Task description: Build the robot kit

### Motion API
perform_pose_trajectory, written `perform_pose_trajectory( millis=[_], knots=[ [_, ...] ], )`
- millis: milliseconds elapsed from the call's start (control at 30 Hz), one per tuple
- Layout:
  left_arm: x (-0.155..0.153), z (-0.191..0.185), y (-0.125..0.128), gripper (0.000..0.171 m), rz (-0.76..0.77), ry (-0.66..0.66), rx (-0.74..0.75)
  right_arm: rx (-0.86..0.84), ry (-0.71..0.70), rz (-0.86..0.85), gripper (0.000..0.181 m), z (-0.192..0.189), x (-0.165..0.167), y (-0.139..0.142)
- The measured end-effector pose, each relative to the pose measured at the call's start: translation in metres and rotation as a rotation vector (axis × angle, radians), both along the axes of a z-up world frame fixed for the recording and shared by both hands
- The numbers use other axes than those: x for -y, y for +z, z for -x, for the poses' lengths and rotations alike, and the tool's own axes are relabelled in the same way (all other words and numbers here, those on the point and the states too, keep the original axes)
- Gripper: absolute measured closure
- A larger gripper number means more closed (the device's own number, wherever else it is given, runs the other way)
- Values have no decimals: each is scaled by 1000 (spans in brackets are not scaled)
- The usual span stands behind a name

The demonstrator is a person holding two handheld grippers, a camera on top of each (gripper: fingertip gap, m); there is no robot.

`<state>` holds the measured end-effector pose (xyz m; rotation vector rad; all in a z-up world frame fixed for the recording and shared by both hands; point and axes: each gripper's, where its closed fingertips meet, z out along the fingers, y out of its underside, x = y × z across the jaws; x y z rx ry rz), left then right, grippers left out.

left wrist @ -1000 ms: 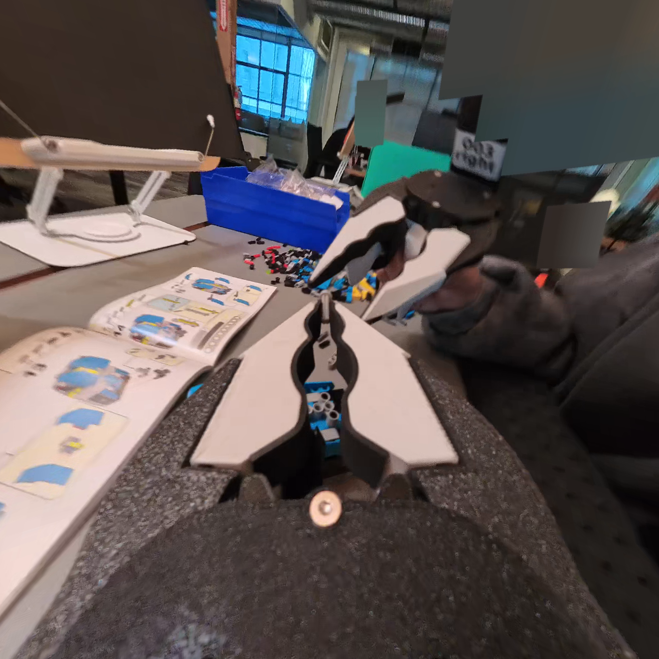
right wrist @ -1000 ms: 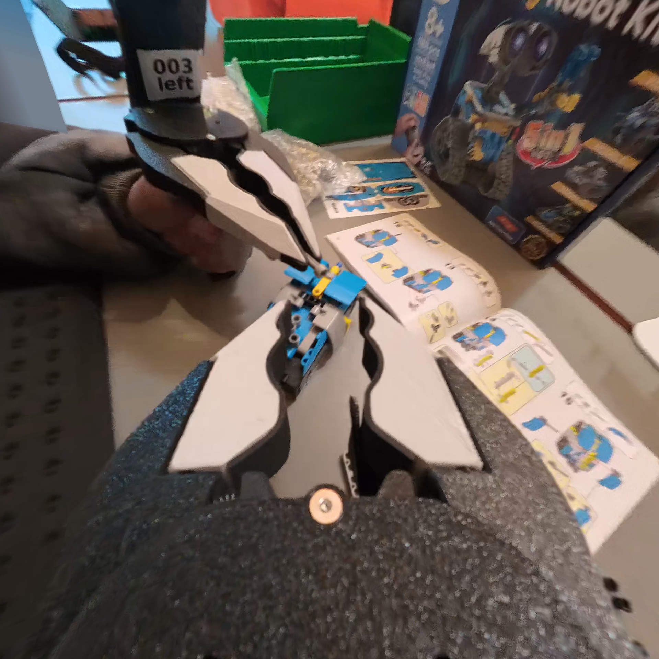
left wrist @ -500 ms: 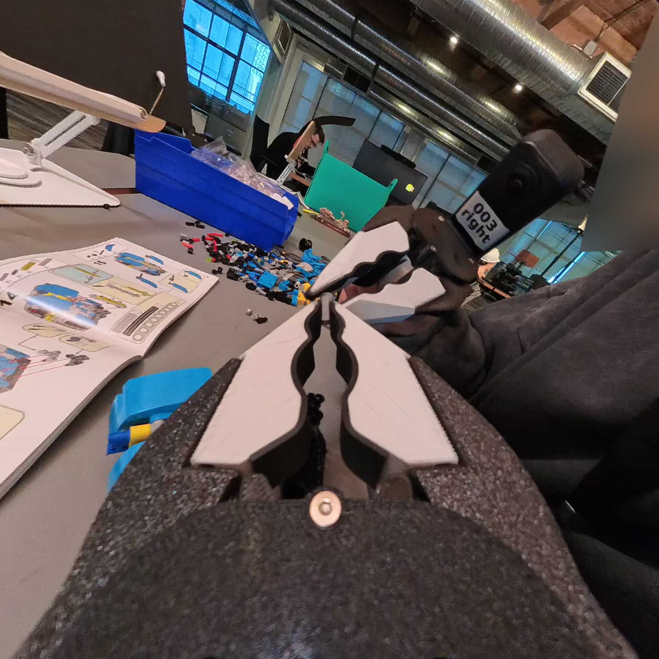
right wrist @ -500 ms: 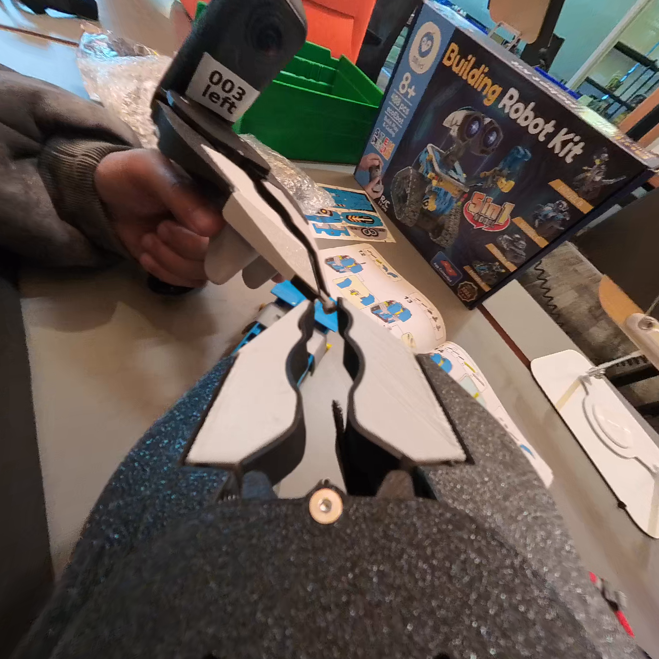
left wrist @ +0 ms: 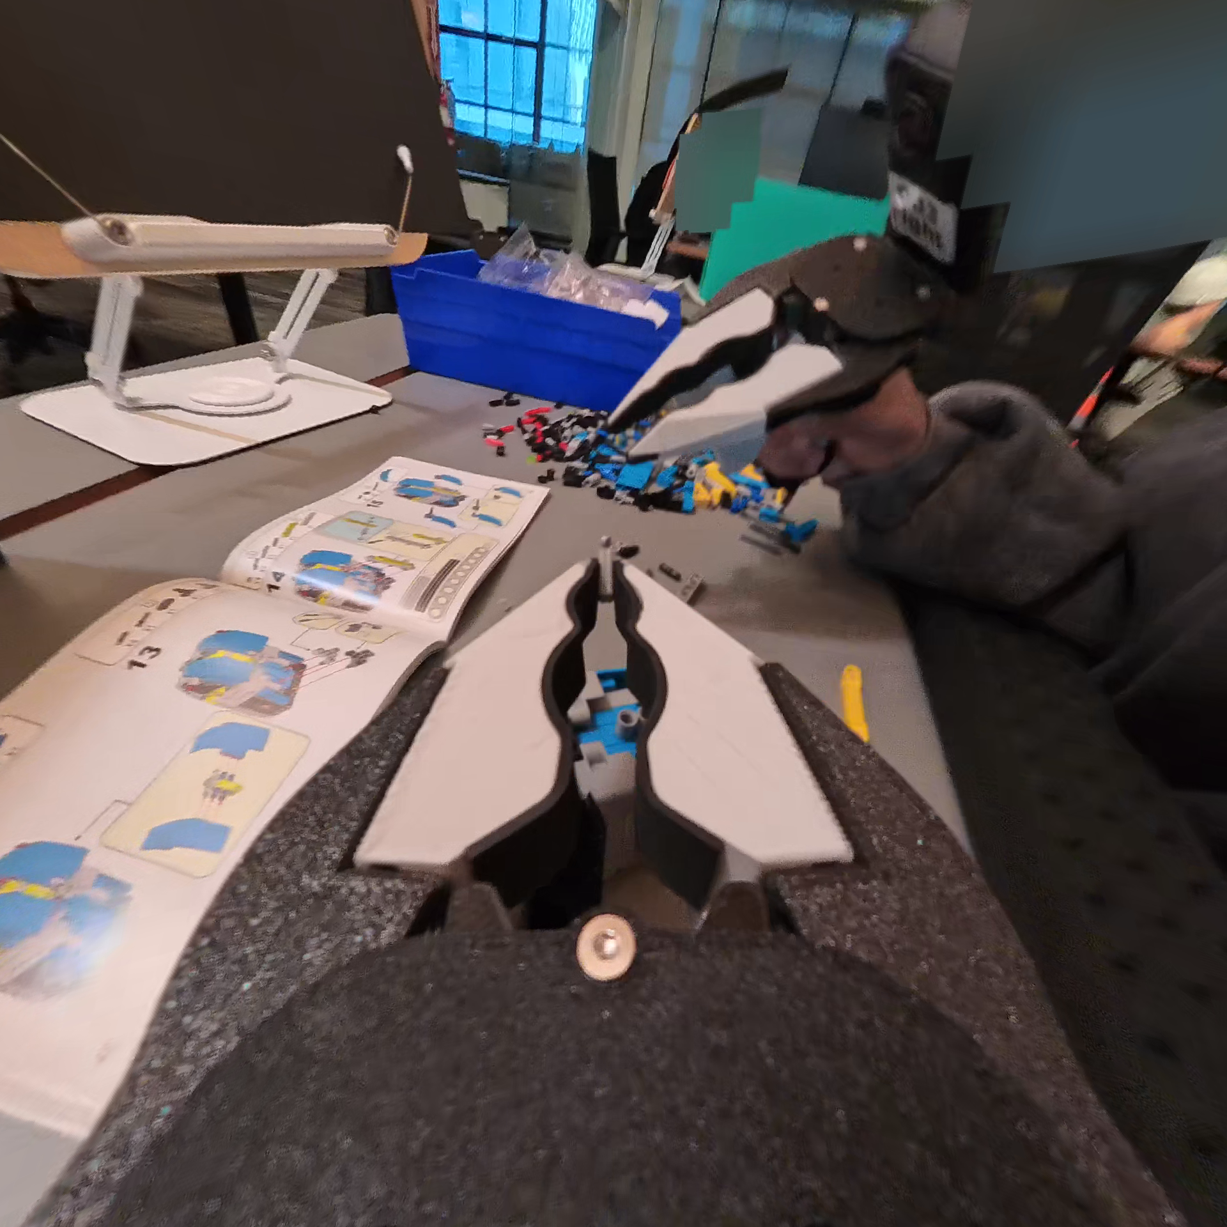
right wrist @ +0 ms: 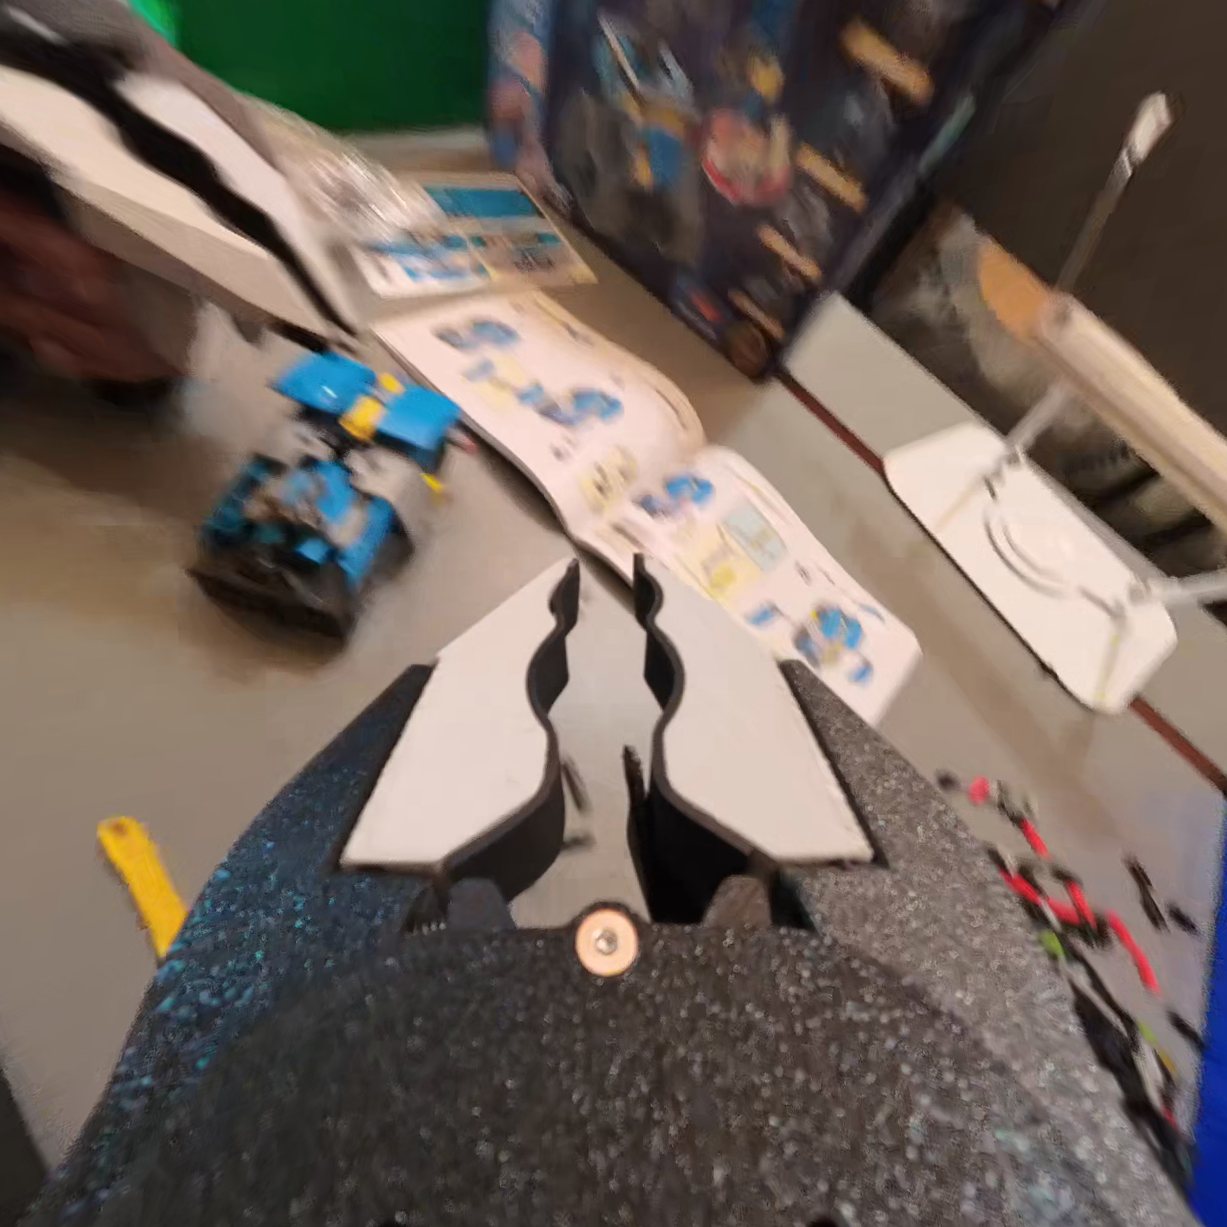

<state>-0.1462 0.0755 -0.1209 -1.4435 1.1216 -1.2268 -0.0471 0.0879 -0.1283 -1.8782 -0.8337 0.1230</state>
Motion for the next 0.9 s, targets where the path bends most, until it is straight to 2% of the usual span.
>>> perform_pose_trajectory(
  millis=[100, 133, 233, 333, 500, 900],
  knots=[
    [5, -4, -8, 168, -54, 3, -42, -1, -100, 130, 164, -48, -2, -18],
    [7, -5, -10, 168, -67, 1, -49, -50, -69, 168, 155, -49, 2, -21],
    [6, -4, -8, 169, -109, 21, -47, -149, -6, 328, 153, -34, 4, -40],
    [1, 3, -4, 169, -112, 45, -27, -4, 32, 428, 153, -8, -6, -66],
    [0, 16, -5, 169, -130, 61, -37, 57, 102, 534, 156, 29, -19, -91],
    [0, 26, -11, 169, -128, 56, -67, 192, 192, 609, 163, 36, -33, -97]
  ],
)
